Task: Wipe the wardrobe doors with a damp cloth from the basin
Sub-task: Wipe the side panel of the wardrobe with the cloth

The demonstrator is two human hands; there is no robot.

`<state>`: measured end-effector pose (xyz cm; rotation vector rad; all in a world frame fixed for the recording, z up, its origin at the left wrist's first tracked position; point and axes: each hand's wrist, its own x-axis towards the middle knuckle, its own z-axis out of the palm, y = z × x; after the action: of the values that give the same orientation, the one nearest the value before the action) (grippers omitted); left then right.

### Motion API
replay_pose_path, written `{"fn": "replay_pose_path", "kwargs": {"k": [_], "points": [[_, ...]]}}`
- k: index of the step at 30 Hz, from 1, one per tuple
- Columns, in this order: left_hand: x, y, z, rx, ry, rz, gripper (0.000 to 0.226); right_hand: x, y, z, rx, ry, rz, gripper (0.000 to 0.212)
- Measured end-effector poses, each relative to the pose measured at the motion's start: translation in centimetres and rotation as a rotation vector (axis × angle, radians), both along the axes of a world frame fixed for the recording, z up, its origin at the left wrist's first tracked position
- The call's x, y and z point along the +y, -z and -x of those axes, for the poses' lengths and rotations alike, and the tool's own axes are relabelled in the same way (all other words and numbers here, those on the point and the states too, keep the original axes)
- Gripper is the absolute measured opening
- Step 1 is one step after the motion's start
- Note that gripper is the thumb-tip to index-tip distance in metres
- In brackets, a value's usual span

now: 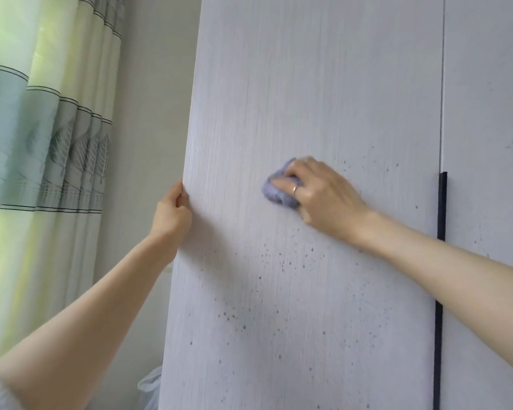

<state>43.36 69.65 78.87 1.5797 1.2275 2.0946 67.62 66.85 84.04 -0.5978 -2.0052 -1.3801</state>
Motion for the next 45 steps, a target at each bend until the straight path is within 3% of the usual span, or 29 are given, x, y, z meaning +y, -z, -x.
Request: {"fn": "replay_pose_path", "kwargs": {"k": [3,5,7,10,12,16,18,21,24,26,28,33,35,38,42,45], "points": [[0.2,0.1,0.0,-0.004,-0.024,0.002,0.041,-0.1,-4.7,-1.0,0.297,0.085,-0.037,0.031],[0.4,0.2,0.1,-0.011,-0.036,0.003,0.04,-0.1,-4.3,-1.0,0.348,0.078,-0.068,0.03],[0.5,0.2,0.1,-0.016,-0.045,0.004,0.04,-0.2,-1.1,-1.3,0.294,0.015,-0.097,0.024],[0.5,0.1,0.0,-0.022,-0.049,0.015,0.039,-0.8,4.8,-2.8,0.049,-0.011,-0.085,0.029],[0.4,0.1,-0.1,-0.043,-0.048,0.027,0.04,-1.0,4.0,-4.1,-0.025,0.034,-0.068,0.028],[0.3,0.3,-0.6,-0.076,-0.038,0.02,0.038,-1.3,-3.6,-6.0,0.338,0.192,-0.084,0.023],[0.3,0.5,-0.6,-0.091,-0.038,0.014,0.038,-1.1,-4.9,-6.4,0.406,0.226,-0.073,0.029],[0.3,0.5,-0.5,-0.106,-0.049,0.023,0.038,-1.5,-1.9,-6.4,0.365,0.137,-0.052,0.025],[0.3,0.6,-0.7,-0.112,-0.055,0.036,0.04,-2.5,2.9,-7.7,0.12,0.099,-0.042,0.025],[0.4,0.7,-0.8,-0.122,-0.082,0.053,0.04,-3.2,3.5,-8.9,-0.022,0.139,0.009,0.026],[0.6,0.8,-0.9,-0.125,-0.117,0.056,0.041,-3.4,1.7,-9.5,-0.038,0.205,0.0,0.021],[0.9,1.2,-0.7,-0.092,-0.155,0.037,0.042,-2.6,-5.7,-9.9,0.484,0.27,-0.016,0.029],[1.0,1.2,-0.6,-0.11,-0.153,0.029,0.042,-2.3,-6.1,-9.9,0.539,0.27,-0.016,0.031],[0.9,1.3,-0.8,-0.11,-0.146,0.028,0.043,-2.2,-2.4,-10.1,0.472,0.24,-0.087,0.023],[1.0,1.5,-0.9,-0.144,-0.147,0.024,0.041,-2.7,4.9,-11.5,0.199,0.254,-0.093,0.016],[1.1,2.2,-1.2,-0.144,-0.178,0.053,0.04,-3.0,6.6,-12.6,0.051,0.295,-0.089,0.008]]}}
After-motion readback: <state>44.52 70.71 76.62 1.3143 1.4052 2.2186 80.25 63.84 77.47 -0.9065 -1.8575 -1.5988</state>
